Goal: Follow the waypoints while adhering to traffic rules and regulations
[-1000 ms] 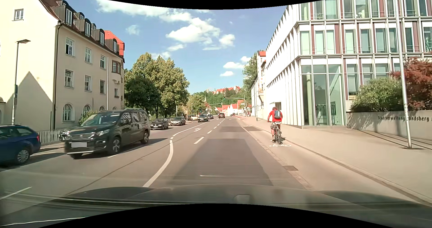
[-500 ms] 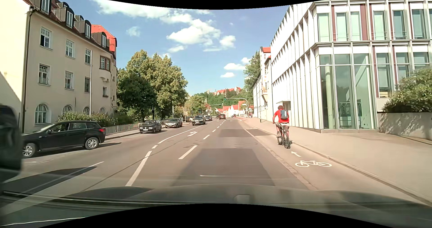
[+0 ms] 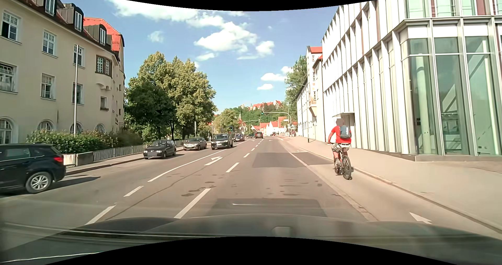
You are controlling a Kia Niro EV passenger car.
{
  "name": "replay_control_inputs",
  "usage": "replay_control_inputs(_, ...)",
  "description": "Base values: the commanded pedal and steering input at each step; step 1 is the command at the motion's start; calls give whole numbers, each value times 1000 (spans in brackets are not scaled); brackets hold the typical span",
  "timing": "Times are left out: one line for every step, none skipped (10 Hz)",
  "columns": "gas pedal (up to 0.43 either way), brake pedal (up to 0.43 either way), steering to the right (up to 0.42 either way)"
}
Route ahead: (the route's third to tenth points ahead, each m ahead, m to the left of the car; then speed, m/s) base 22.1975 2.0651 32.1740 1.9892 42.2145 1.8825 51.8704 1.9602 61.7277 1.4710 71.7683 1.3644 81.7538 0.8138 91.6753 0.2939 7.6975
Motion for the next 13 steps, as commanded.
replay_control_inputs(150, 6, -10)
replay_control_inputs(150, 6, -10)
replay_control_inputs(150, 6, -11)
replay_control_inputs(150, 6, -11)
replay_control_inputs(150, 6, -9)
replay_control_inputs(150, 6, -5)
replay_control_inputs(138, 6, -4)
replay_control_inputs(138, 6, -4)
replay_control_inputs(138, 6, -3)
replay_control_inputs(138, 6, 0)
replay_control_inputs(130, 6, 1)
replay_control_inputs(130, 6, 1)
replay_control_inputs(130, 6, 5)
